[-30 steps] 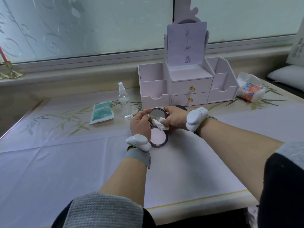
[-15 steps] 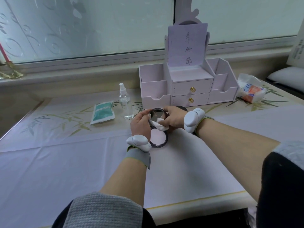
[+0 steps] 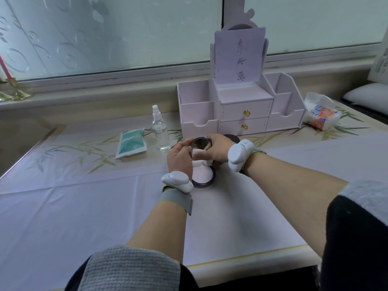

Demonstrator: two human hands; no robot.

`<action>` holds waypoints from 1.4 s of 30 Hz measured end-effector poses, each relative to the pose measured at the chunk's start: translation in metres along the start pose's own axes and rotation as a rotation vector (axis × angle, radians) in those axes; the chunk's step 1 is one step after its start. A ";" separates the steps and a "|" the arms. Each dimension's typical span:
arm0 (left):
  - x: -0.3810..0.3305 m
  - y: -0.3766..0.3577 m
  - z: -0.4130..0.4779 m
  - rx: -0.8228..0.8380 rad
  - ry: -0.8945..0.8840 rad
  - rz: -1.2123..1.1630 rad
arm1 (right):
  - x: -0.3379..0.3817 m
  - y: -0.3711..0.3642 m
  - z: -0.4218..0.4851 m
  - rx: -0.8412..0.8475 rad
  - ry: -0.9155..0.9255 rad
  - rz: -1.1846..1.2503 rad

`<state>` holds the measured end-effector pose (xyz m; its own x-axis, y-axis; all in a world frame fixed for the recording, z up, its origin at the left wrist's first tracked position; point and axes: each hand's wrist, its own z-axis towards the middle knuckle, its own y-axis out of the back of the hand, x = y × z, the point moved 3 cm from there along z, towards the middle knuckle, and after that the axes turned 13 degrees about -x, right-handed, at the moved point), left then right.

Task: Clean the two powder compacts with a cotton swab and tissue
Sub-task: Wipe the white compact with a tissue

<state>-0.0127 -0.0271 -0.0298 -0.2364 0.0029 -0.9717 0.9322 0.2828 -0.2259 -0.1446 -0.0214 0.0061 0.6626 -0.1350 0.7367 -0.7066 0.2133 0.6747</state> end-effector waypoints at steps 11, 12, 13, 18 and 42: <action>-0.001 -0.001 0.000 -0.005 -0.003 -0.008 | 0.003 -0.002 -0.007 -0.162 0.061 -0.034; -0.001 -0.001 0.001 -0.010 -0.006 -0.008 | 0.004 -0.001 -0.008 -0.174 0.068 -0.033; -0.001 -0.001 0.000 -0.023 -0.007 -0.006 | 0.004 -0.001 -0.008 -0.180 0.074 -0.036; -0.007 0.000 -0.008 -0.063 -0.012 -0.009 | 0.006 -0.002 -0.008 -0.210 0.078 -0.066; 0.005 -0.002 0.000 -0.059 -0.028 -0.016 | -0.013 0.005 -0.018 -0.026 -0.081 0.276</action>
<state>-0.0156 -0.0272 -0.0345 -0.2427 -0.0288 -0.9697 0.9103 0.3387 -0.2379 -0.1529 -0.0014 -0.0008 0.4238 -0.1447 0.8941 -0.8500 0.2775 0.4478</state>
